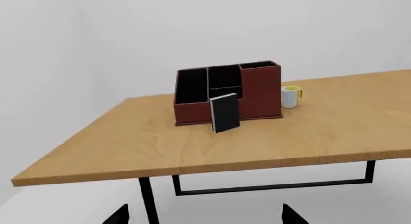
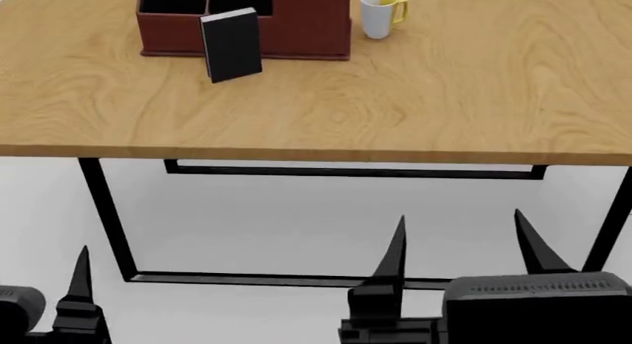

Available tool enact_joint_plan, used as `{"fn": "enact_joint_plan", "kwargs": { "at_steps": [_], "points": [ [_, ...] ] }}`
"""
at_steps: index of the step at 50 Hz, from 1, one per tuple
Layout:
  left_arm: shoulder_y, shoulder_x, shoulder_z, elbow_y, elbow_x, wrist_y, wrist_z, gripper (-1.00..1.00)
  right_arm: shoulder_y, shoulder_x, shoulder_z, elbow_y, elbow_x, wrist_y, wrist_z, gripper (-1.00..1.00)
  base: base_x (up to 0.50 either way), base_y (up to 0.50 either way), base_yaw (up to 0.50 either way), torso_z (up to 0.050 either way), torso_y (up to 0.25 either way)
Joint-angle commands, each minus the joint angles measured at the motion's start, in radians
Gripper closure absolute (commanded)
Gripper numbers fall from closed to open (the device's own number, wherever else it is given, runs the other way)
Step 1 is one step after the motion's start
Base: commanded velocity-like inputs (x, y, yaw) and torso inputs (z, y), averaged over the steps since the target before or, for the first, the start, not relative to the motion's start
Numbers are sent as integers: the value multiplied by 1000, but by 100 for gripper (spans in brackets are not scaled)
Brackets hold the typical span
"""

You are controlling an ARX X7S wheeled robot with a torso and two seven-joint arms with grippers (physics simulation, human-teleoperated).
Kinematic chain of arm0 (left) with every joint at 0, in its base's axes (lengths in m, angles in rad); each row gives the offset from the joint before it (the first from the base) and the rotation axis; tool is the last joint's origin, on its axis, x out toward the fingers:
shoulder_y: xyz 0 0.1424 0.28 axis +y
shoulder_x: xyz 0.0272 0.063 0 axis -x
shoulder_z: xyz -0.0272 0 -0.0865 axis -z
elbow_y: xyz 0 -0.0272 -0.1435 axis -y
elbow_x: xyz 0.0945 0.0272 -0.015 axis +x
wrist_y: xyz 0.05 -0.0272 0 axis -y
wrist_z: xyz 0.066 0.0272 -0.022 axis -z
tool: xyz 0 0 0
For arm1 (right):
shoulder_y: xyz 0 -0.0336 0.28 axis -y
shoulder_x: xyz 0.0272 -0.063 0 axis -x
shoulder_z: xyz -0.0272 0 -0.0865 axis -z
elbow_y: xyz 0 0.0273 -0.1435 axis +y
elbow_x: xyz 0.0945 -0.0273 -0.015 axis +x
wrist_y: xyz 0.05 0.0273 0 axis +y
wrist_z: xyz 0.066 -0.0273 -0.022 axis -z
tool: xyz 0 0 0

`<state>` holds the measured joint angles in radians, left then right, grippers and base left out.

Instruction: Pick up the book and place it in the front compartment of the caddy.

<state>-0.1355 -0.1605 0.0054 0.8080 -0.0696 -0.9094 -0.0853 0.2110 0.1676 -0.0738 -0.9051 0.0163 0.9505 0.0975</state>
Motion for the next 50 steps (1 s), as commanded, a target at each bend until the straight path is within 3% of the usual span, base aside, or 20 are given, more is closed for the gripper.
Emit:
{"fn": "enact_joint_plan", "kwargs": {
  "at_steps": [1,20,26,50],
  "points": [
    [-22,-7,-17,51,-20,-64,5,-100,24,0,3,-51,8,57,14,-100,0,500,0,0,0],
    [-8,-11,-16,47,-37,-44,-3,-100,-4,2,4,-41,12,27,36,-100,0,495,0,0,0],
    [-11,-13,-14,49,-40,-47,-7,-100,0,-8,22,-42,28,24,37,-100,0,-7,-1,0,0],
    [-21,-22,-50,120,-77,-95,-12,-100,30,4,5,-126,53,97,56,-100,500,0,0,0,1]
  ]
}}
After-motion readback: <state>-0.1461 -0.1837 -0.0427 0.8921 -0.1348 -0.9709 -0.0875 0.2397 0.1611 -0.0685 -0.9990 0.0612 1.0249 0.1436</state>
